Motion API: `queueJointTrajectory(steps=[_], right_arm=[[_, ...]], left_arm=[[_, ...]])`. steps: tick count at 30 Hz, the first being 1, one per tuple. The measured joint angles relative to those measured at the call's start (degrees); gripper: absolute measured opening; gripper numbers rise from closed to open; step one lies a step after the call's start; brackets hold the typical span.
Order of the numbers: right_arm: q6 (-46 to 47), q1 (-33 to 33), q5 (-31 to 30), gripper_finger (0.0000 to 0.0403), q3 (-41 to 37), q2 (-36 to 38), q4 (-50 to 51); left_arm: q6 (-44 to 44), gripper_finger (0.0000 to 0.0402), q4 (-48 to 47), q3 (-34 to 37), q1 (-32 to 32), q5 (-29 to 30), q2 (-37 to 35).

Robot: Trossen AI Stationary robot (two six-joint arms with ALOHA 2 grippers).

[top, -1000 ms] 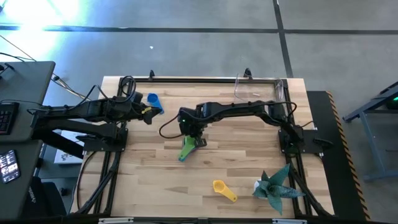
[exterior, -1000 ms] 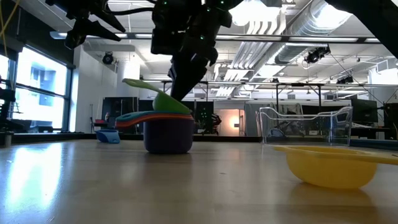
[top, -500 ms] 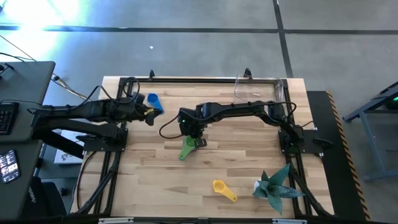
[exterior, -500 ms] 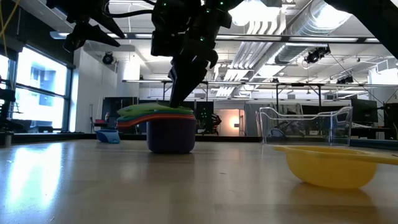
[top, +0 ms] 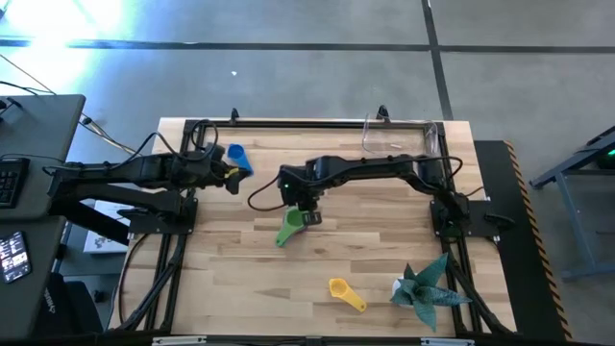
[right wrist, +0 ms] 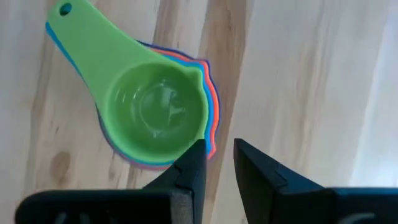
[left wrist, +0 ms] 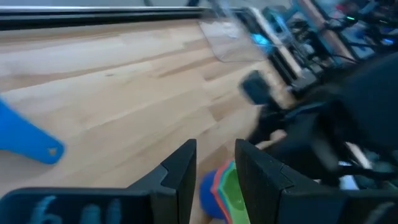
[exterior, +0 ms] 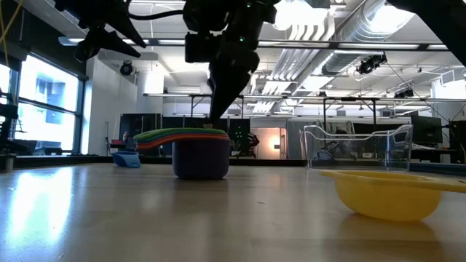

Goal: Nest measuring cups in basket
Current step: Stack the blue measuring cup on top of the green measuring cup

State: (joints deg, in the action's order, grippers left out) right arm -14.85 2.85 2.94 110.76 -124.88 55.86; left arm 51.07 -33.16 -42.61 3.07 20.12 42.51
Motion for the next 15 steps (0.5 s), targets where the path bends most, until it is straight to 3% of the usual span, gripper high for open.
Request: queueJointTrajectory(steps=[9,15], right_arm=[[7.2,0.1,-3.7,0.0074,0.1,4.6,3.3],[7.3,0.2,-6.6,0.0074,4.7,5.8,4.5]], left_arm=[[10.1,0.0101,-9.0,0.0,3.4,11.1,2.0],[3.7,0.0101,-9.7,0.0,13.5,7.4,4.9]])
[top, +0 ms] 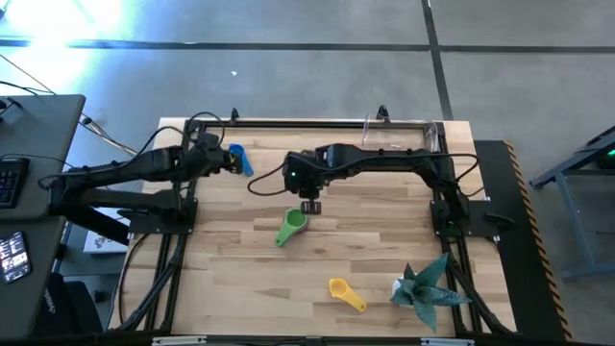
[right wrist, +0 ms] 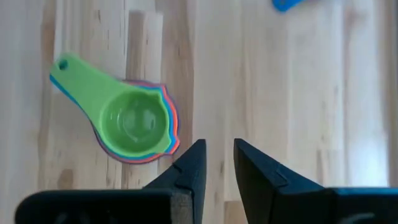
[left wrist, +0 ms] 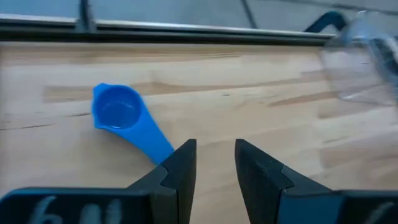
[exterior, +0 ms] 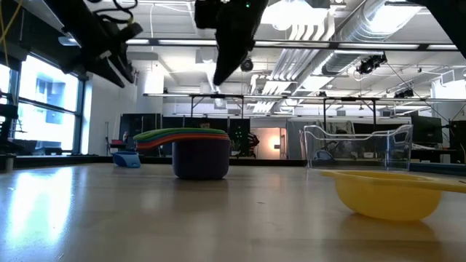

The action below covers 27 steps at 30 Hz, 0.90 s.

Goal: Nest measuring cups in basket
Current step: Stack the blue measuring cup on top of the green measuring cup

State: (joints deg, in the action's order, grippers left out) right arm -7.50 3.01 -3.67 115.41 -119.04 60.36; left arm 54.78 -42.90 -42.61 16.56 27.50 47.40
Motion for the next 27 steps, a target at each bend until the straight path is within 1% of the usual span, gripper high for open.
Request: queueJointTrajectory(steps=[7,13,19,23,27], right_arm=[[0.0,0.0,-0.2,0.0074,7.2,0.0,0.5],[0.0,0.0,-0.1,0.0074,10.5,0.1,0.5],[0.0,0.0,-0.1,0.0074,10.5,0.1,1.1],[0.0,0.0,0.1,0.0074,10.4,0.1,1.2],[0.0,0.0,0.1,0.0074,10.4,0.1,1.2]], left_arm=[[-9.4,0.0101,0.1,0.0,13.7,-9.9,5.4],[-16.3,0.0101,0.7,0.0,23.0,-14.4,11.1],[-19.8,0.0101,1.2,0.0,28.9,-16.9,16.6],[-21.5,0.0101,1.5,0.0,31.4,-16.9,20.1],[-23.2,0.0101,3.9,0.0,33.4,-17.0,23.5]])
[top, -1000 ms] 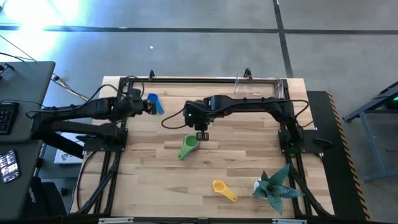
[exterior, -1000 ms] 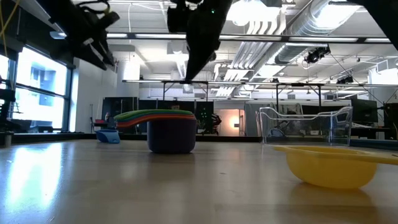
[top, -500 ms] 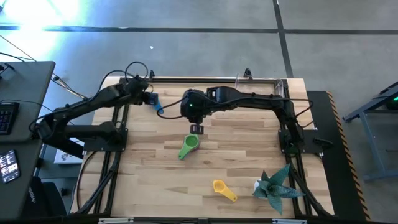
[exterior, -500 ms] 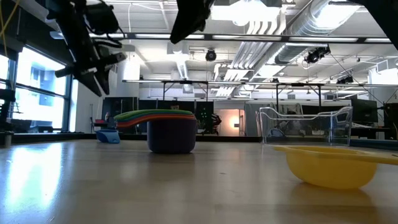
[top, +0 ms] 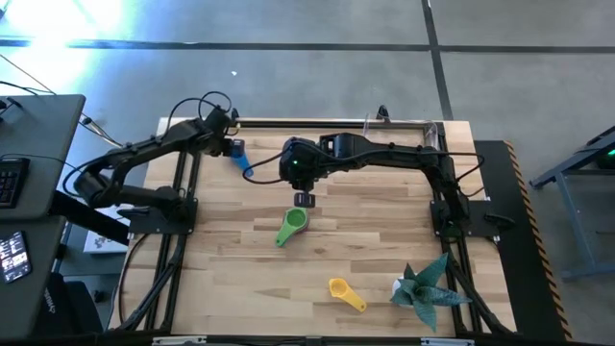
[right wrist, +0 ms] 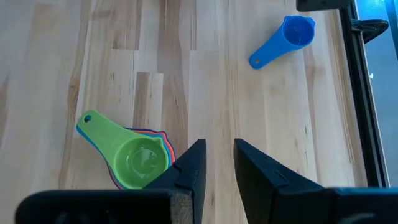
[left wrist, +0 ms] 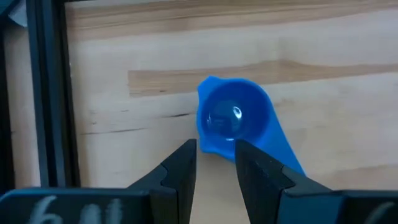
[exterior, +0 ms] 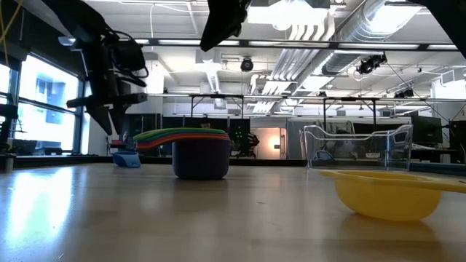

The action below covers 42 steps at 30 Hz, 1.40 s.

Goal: Nest measuring cups in basket
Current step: Stack the blue measuring cup on top of the green measuring cup

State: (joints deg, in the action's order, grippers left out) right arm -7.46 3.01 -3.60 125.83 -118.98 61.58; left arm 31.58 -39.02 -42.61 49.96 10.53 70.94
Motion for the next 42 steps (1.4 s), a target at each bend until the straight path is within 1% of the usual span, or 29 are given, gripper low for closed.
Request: queueJointTrajectory(steps=[8,17,22,36,39,42], right_arm=[[0.0,0.0,0.0,0.0074,0.0,0.0,0.0],[0.2,0.0,0.0,0.0074,0.0,-0.1,0.0],[0.2,0.0,0.0,0.0074,0.0,-0.1,0.0],[2.7,0.0,0.0,0.0074,-0.1,-0.1,0.1],[2.7,0.0,0.0,0.0074,-0.1,-0.1,0.1],[2.7,0.0,0.0,0.0074,-0.1,-0.1,0.1]], left_arm=[[-1.9,0.0101,3.6,0.0,3.0,-2.8,5.4],[-2.9,0.0101,4.5,0.0,4.6,-3.0,9.7],[-3.2,0.0101,6.6,0.0,4.6,-2.9,12.1],[-2.3,0.0101,7.0,-0.2,4.4,-1.5,12.7],[-2.3,0.0091,7.2,-0.2,4.4,-1.5,12.7],[-2.3,0.007,7.2,-0.2,4.4,-1.5,12.7]])
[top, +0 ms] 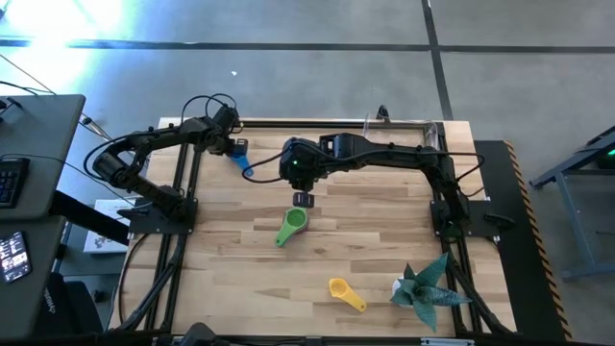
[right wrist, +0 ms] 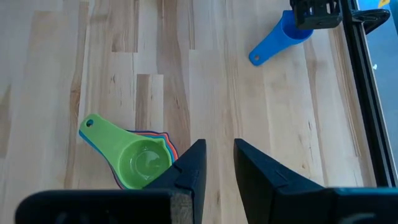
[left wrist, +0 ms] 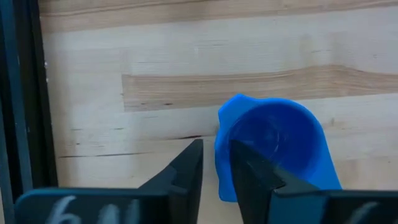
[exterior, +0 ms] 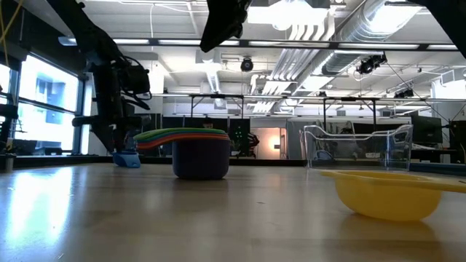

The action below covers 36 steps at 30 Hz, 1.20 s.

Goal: Nest measuring cups in basket
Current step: Stack the blue measuring cup on top of the green measuring cup

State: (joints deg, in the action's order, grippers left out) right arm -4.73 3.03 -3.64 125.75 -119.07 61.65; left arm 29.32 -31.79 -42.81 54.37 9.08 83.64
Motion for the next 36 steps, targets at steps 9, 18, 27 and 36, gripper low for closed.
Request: queueJointTrajectory(steps=[9,18,27,36], right_arm=[[0.0,0.0,0.0,0.0074,0.0,0.0,0.0],[-0.1,0.0,0.0,0.0074,0.0,0.0,0.0],[3.9,0.0,-0.2,0.0074,1.3,-0.1,2.3],[11.6,0.0,-3.4,0.0074,7.6,-0.1,3.8]], left_arm=[[-2.1,0.0005,0.0,0.0,0.0,-1.4,0.0],[-5.6,0.0003,0.0,0.0,-1.0,-4.7,0.0],[-7.5,0.0001,-0.5,0.0,-7.8,-6.9,-4.4],[-12.7,0.0001,-0.4,0.0,-17.8,-8.3,-14.7]])
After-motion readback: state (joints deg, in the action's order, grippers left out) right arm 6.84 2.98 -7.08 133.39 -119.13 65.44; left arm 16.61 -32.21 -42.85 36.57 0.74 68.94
